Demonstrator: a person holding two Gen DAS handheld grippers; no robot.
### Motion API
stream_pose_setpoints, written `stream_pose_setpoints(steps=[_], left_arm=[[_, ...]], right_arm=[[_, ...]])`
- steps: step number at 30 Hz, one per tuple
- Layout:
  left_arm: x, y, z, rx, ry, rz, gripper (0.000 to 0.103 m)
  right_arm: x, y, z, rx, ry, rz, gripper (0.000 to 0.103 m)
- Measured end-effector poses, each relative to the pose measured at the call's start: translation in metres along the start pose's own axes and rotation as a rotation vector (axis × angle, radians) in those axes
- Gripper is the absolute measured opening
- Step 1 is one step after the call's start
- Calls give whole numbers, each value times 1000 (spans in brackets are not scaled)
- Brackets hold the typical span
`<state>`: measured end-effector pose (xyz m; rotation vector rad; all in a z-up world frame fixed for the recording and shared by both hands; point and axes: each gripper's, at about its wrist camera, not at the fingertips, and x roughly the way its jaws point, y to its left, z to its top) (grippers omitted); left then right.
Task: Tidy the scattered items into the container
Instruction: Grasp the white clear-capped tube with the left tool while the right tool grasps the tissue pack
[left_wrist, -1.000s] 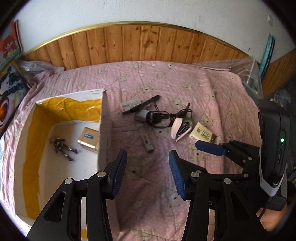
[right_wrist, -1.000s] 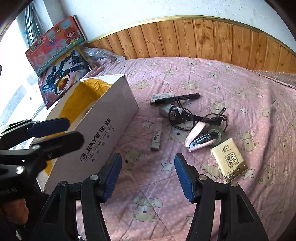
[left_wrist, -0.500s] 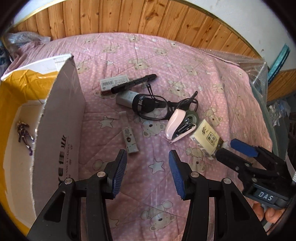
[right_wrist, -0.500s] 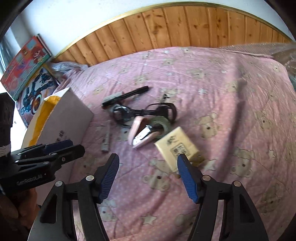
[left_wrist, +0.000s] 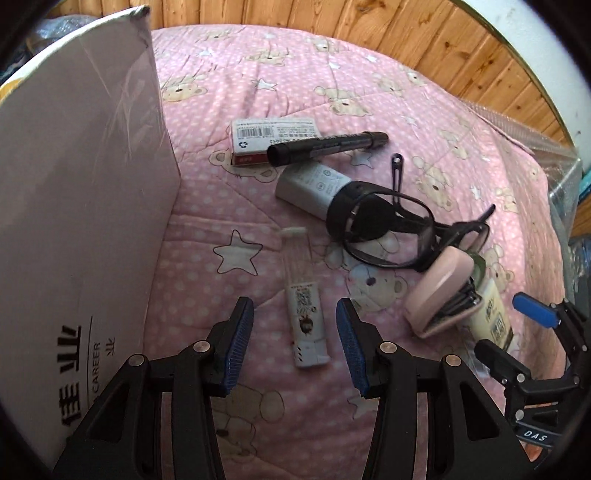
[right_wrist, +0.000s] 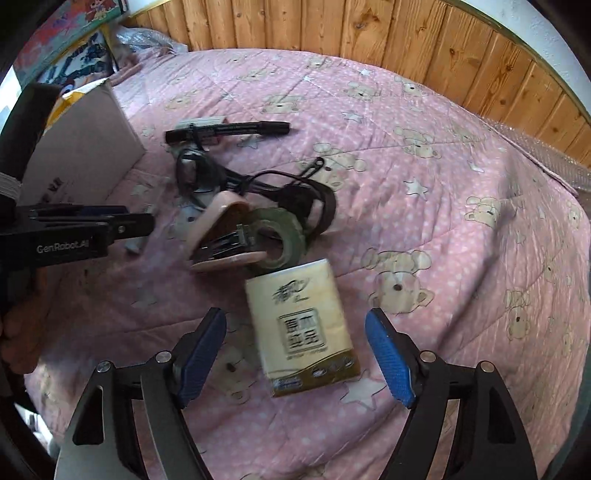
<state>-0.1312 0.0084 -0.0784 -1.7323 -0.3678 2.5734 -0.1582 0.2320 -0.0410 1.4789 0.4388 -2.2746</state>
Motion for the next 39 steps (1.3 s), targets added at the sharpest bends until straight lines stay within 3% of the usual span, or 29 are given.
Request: stream_pose_setpoints(steps=[5, 7, 8, 9, 21, 39], left_arm=[[3, -7, -1, 28, -45, 22, 53], [2, -12, -4, 73, -60, 62, 33], [2, -13, -6, 88, -61, 68, 22], [0, -12, -7, 87, -60, 62, 20], [-38, -10, -15, 73, -94, -24, 19], [-92, -29, -41, 124, -138, -67, 19]], right_arm=[[17, -6, 1, 27, 44, 18, 77], [21, -9, 1, 58, 69, 57, 57], [22, -11, 1, 72, 76, 62, 57], [21, -11, 1, 81, 77, 63, 56], [-12, -17, 6, 213, 24, 154, 55], [-50, 22, -3, 204, -75, 225, 55]])
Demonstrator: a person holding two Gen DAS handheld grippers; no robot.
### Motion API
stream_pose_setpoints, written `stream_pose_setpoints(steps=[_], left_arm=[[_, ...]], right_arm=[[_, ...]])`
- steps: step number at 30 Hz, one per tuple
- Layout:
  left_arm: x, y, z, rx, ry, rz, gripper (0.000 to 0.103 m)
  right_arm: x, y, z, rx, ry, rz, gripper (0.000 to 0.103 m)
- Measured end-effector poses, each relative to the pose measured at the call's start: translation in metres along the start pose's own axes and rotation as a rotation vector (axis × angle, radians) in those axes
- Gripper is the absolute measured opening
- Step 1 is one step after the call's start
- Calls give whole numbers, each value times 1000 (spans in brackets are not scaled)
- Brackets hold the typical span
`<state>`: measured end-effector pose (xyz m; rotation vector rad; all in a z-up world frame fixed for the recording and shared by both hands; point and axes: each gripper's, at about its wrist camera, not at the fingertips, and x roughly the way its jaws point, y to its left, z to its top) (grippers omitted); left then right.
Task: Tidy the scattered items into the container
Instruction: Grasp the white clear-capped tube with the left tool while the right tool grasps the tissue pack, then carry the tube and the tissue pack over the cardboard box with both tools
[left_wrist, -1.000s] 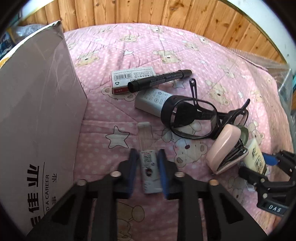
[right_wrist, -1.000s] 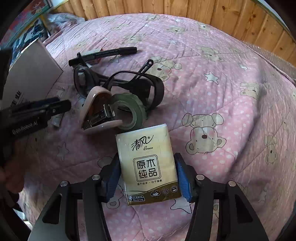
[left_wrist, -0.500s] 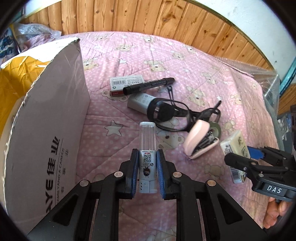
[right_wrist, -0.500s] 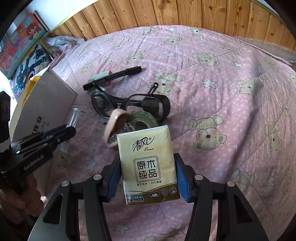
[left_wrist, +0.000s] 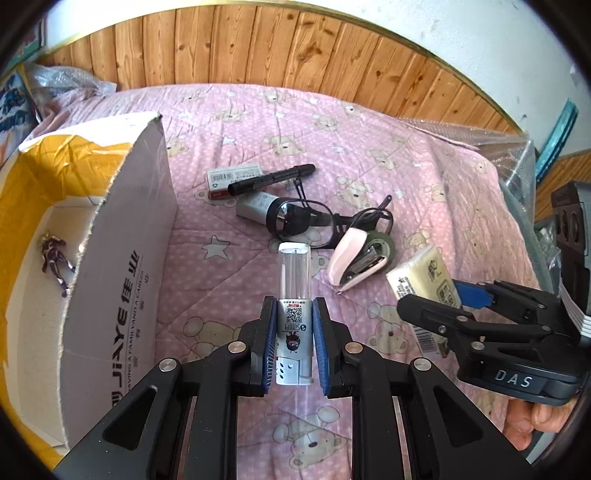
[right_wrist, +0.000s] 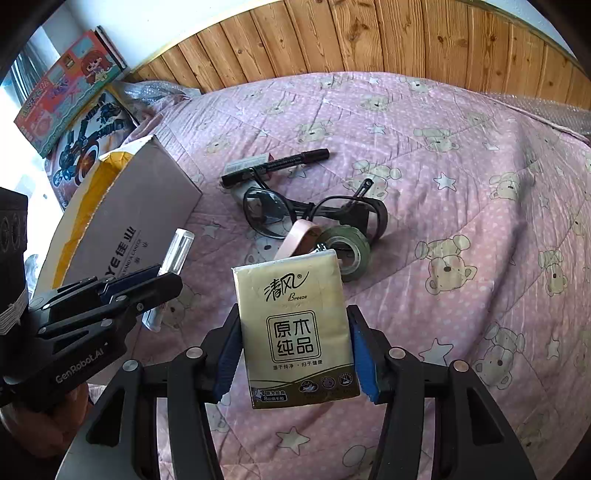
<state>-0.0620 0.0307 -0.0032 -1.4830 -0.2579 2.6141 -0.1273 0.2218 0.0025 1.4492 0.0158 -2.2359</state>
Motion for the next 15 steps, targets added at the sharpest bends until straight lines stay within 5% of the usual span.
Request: stream_pose_setpoints(steps=[15], left_arm=[[-43, 12, -9, -5, -54, -15, 19]], right_arm=[[-12, 26, -9, -17, -75, 18, 55]])
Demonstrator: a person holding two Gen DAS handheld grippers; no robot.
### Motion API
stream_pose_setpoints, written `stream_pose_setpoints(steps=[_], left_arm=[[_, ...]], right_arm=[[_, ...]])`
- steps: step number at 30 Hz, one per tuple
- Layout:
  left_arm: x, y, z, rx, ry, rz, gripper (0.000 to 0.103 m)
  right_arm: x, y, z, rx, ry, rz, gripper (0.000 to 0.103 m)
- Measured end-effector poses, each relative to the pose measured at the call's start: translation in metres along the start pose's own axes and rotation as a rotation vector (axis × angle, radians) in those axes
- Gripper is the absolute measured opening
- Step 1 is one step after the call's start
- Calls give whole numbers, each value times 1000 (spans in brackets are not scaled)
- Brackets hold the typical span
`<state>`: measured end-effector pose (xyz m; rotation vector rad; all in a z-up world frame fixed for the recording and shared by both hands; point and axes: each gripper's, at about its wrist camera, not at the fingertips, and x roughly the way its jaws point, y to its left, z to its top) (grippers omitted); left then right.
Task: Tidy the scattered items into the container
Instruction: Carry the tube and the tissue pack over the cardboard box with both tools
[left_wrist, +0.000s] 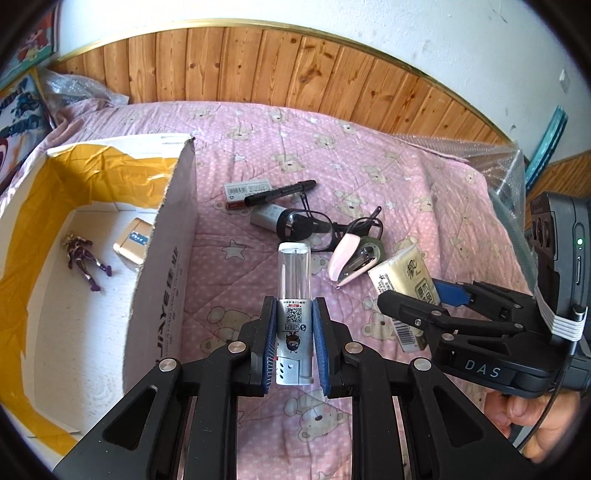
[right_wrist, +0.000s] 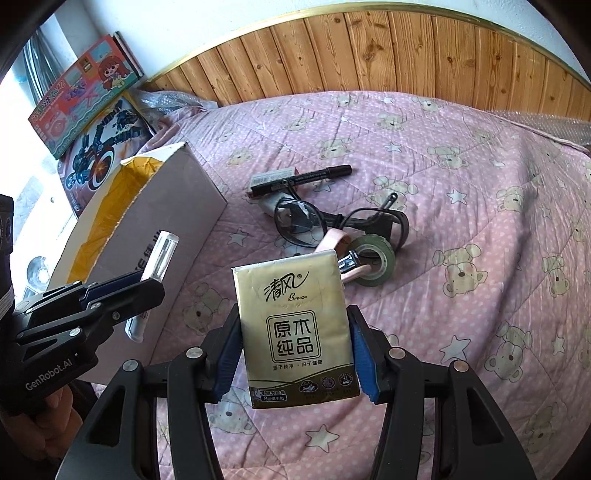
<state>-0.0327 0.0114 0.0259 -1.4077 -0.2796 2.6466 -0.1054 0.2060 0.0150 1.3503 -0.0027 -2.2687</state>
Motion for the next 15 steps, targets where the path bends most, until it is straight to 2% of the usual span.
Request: stream_pose_setpoints(steps=[15], left_arm=[[-37, 17, -3, -25, -58, -21, 19]], right_arm=[[-13, 32, -6, -26, -46, -14, 55]])
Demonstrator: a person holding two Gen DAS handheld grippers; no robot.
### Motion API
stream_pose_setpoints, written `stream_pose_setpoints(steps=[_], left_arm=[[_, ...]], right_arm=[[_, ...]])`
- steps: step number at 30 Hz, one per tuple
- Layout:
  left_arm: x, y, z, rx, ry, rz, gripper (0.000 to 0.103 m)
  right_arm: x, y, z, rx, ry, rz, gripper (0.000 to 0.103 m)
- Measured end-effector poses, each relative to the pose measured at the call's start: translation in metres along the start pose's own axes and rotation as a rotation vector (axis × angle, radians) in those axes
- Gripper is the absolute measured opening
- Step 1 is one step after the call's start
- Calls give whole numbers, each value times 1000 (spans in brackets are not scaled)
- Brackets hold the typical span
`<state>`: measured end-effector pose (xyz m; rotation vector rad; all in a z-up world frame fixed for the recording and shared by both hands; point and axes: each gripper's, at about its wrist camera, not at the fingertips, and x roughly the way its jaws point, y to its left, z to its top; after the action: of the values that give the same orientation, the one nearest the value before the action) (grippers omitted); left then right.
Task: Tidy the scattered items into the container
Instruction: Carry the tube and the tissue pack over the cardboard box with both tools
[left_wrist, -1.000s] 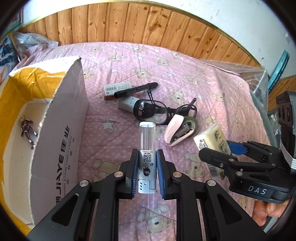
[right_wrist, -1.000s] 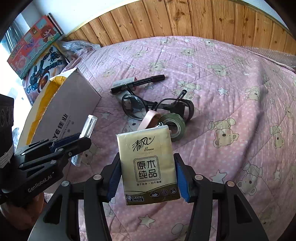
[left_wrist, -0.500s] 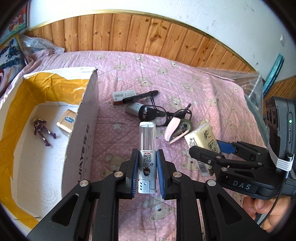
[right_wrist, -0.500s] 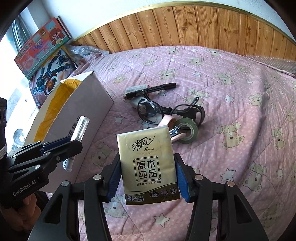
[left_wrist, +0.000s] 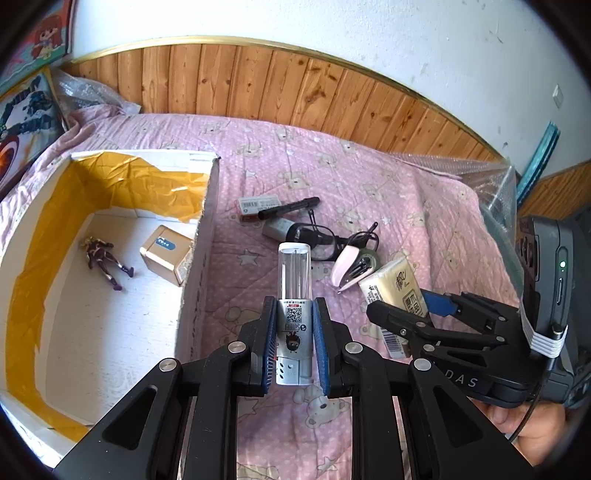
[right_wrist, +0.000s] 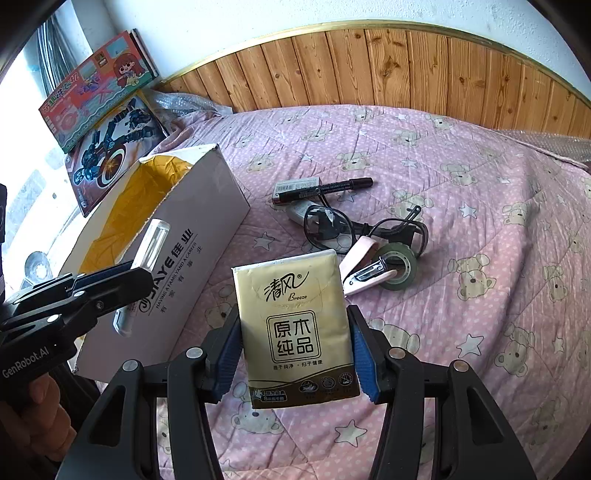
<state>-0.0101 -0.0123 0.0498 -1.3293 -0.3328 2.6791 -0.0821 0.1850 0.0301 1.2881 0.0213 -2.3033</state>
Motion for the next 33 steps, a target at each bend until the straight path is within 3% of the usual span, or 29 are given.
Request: stream_pose_setpoints(steps=[17, 33], left_arm=[[-34, 37, -3, -71, -45, -23, 19], [-61, 83, -4, -133, -86, 3, 19]], right_arm=[[-18, 47, 7, -17, -48, 52, 55], [-16, 99, 21, -53, -60, 131, 55]])
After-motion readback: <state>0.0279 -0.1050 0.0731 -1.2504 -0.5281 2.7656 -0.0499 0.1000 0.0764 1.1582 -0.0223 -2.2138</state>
